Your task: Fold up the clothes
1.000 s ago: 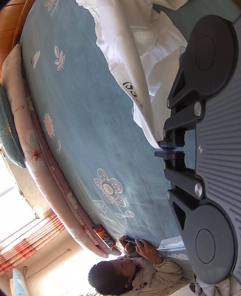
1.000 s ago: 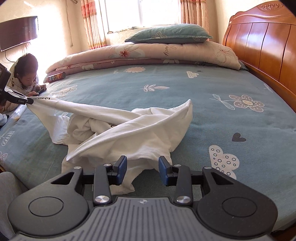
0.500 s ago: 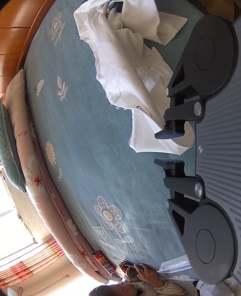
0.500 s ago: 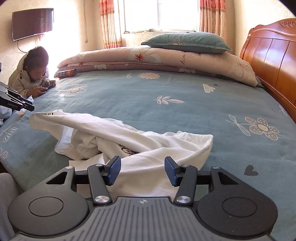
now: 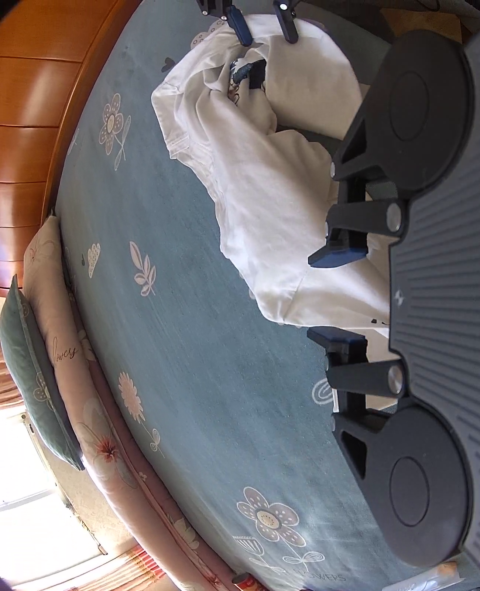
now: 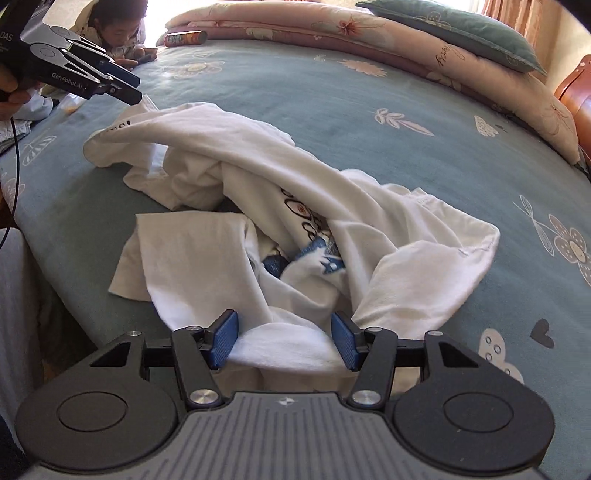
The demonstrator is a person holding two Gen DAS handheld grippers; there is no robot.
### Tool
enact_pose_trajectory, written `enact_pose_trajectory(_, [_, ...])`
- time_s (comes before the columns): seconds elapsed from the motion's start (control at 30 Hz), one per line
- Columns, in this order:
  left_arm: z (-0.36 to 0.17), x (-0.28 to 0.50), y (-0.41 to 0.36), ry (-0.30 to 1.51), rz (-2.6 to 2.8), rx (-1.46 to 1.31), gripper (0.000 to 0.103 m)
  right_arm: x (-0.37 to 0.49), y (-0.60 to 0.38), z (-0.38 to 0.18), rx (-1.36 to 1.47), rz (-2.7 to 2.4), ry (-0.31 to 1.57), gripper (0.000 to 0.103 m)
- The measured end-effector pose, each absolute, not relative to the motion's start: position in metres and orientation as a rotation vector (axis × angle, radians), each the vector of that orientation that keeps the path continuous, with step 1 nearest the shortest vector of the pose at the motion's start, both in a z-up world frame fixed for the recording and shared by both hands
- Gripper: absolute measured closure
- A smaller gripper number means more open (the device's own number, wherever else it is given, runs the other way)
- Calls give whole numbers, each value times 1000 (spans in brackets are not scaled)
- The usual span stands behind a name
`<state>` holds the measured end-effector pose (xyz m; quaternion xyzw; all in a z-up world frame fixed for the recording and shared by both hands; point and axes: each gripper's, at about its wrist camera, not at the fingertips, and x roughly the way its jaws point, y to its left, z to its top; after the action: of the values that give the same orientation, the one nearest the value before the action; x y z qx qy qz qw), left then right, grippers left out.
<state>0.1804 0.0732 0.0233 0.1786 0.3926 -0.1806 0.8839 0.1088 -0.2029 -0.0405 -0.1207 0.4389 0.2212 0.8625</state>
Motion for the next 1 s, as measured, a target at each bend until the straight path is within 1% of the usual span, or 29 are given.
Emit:
enact_pose_trajectory(0.1, [24,199,68,817,-420,320,58,106,-227,-29,-173,506,927,42])
enact_pose_trajectory(0.23, [26,232,61,840,-463,242,56,120,-245,7,-111,540,830,42])
enact_pose_trajectory(0.3, [26,250,59,857,-482,212,53,140,-254,22,-118,516,784,42])
enact_pose_trajectory(0.4, [20,278,58,891,-505,159,51,181,-269,28,-111,466,768,42])
enact_pose_trajectory(0.67, [-20,322,55,1002,-521,159,51,287,-307,-13,-67,403,862,42])
enact_pose_trajectory(0.93, [-49,347,56,1109,-591,144,51,329,-300,-53,-130,527,962,44])
enact_pose_trajectory(0.97, [-51,349,56,1124,-597,139,51,330,-297,-56,-137,543,974,45])
enact_pose_trajectory(1.0, [-53,350,56,1131,-599,139,51,331,-295,-59,-149,557,986,48])
